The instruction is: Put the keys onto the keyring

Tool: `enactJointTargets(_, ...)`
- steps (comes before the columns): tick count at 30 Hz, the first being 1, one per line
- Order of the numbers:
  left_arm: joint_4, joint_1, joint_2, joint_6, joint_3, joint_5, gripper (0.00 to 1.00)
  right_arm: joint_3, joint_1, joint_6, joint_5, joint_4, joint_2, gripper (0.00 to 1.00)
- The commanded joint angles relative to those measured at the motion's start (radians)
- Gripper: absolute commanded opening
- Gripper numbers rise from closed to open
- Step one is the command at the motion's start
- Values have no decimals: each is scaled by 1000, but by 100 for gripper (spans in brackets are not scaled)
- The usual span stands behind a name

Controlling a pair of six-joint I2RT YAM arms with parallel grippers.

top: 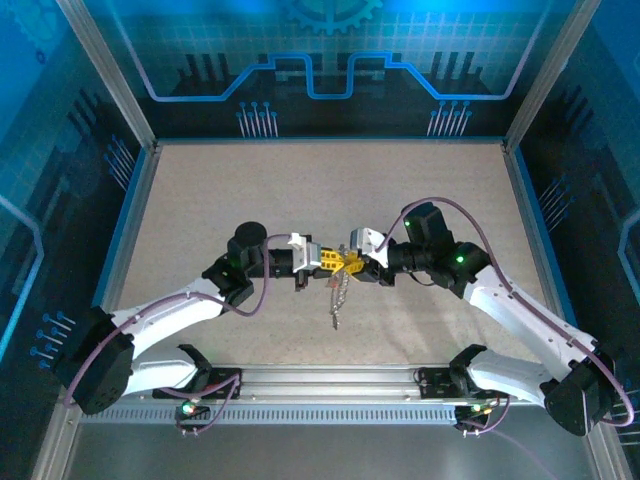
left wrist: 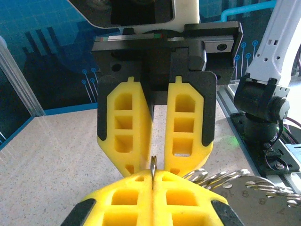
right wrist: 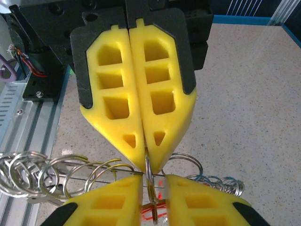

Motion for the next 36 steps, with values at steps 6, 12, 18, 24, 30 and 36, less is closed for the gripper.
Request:
enactJointTargets(6,139,-2,-35,-44,-9,18,0,-123,-34,62,48,128,-102,25)
enactJointTargets(12,154,-2,-29,-55,-4,26,0,-146,-44,61,22,181,-146,26)
enactJointTargets(18,159,-2,-24,-65,-1,35,0,-166,-50,72,3,233,-191,27)
enactJointTargets(24,159,-2,-15,-68,10,48,0,-163,-54,73,-23,250,-187,26)
enactJointTargets(30,170,-2,-1,-77,17,64,0,-152,-55,72,-59,252,-150,22)
enactJointTargets(36,176,-2,18,-80,28,72,0,-149,-52,92,-72,278,-131,19)
